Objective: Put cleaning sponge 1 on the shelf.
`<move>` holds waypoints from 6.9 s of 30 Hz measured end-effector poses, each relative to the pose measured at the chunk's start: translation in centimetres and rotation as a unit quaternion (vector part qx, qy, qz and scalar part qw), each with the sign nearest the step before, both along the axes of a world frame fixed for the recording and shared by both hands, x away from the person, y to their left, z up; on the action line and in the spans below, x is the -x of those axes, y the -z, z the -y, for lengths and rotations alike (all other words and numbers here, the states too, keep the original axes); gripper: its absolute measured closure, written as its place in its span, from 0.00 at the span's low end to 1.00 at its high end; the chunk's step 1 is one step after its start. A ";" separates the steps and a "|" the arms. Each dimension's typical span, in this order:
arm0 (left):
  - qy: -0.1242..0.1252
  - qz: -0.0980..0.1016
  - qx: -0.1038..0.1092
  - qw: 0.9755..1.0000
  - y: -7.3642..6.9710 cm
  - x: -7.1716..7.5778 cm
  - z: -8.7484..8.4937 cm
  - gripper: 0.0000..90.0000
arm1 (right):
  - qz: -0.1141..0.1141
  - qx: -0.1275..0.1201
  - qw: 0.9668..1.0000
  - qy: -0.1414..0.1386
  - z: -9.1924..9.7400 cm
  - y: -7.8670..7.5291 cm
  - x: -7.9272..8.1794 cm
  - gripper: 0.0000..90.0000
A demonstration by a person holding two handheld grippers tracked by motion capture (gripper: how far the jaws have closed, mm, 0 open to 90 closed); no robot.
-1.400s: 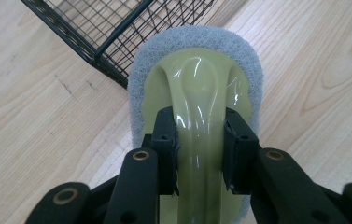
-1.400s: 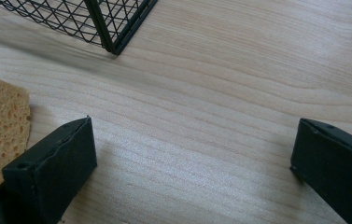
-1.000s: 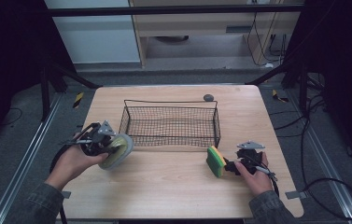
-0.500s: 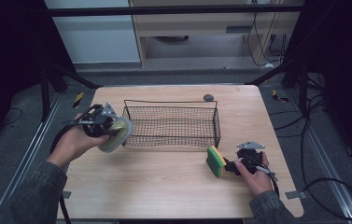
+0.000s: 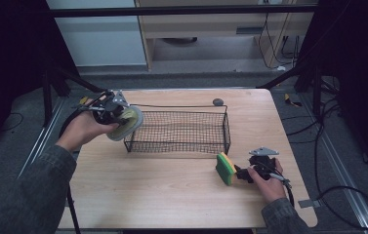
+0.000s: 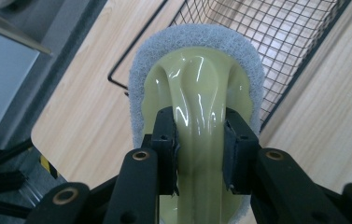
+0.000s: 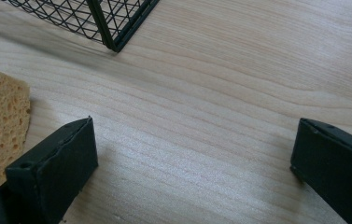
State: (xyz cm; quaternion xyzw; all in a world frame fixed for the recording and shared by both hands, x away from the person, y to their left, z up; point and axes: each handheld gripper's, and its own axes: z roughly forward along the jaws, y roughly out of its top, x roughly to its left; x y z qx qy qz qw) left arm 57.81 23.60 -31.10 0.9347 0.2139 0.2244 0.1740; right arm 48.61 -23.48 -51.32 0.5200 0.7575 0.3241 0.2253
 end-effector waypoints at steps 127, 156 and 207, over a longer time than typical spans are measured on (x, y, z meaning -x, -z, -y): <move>0.130 0.024 -0.118 0.984 6.3 -2.5 6.3 0.77 | 0.000 0.004 1.000 -0.011 0.9 0.0 0.7 0.01; 0.128 0.004 -0.122 0.984 8.2 -3.4 6.0 0.77 | 0.001 0.003 1.000 -0.009 0.6 0.0 0.7 0.01; 0.134 -0.044 -0.098 0.985 9.6 -3.5 7.3 0.73 | 0.000 0.002 1.000 -0.009 0.6 0.0 0.6 0.01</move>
